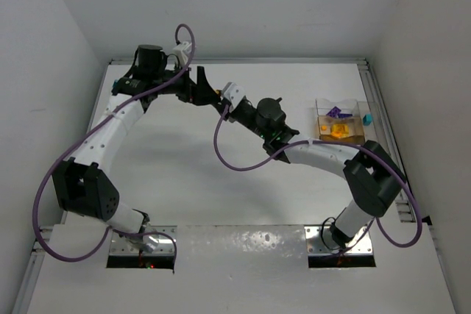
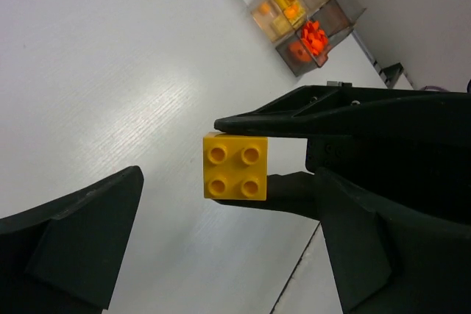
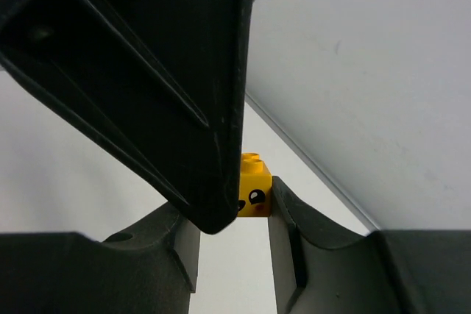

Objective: Sort the legos into containers by color

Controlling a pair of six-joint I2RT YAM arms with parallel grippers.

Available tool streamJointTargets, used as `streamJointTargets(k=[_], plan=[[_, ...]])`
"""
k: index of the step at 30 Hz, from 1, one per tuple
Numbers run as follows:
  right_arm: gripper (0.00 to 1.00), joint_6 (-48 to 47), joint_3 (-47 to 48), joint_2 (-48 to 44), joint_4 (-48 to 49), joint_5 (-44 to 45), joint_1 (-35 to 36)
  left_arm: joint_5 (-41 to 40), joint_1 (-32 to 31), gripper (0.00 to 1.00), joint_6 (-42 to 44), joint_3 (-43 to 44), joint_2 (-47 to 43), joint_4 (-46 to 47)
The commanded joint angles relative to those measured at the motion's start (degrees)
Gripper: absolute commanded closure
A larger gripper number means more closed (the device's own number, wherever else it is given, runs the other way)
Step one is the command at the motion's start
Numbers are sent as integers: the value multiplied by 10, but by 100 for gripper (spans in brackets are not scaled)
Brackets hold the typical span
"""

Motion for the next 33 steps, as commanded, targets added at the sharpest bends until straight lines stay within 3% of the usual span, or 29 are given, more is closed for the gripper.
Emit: streamJointTargets(k=[1, 7, 10, 11, 12, 14, 16, 22, 25, 33], plan=[[100, 4, -10, -26, 44, 54, -4, -1, -5, 0, 1, 17, -4, -2], [100, 32, -15, -69, -115, 207, -37, -81, -5, 0, 5, 56, 5, -26], [100, 138, 38, -89, -331, 333, -113, -148, -5, 0, 15, 79, 10, -53], [100, 182, 53, -91, -457, 357, -140, -169, -5, 0, 20, 83, 10, -64], [100, 248, 67, -93, -519, 374, -172, -218, -5, 0, 29, 85, 10, -69], [100, 293, 94, -93, -648, 380, -254, -303, -5, 0, 38, 89, 11, -82], [100, 298, 101, -90, -706, 395, -313, -360, -5, 0, 86, 86, 11, -88], [100, 309, 125, -47, -747, 342, -412, -633, -5, 0, 180, 63, 18, -78], [100, 322, 133, -5, -731, 329, -439, -804, 4, 0, 192, -40, 14, -20], [100, 327, 121, 30, -723, 303, -440, -772, 20, 0, 141, -115, -10, -17]])
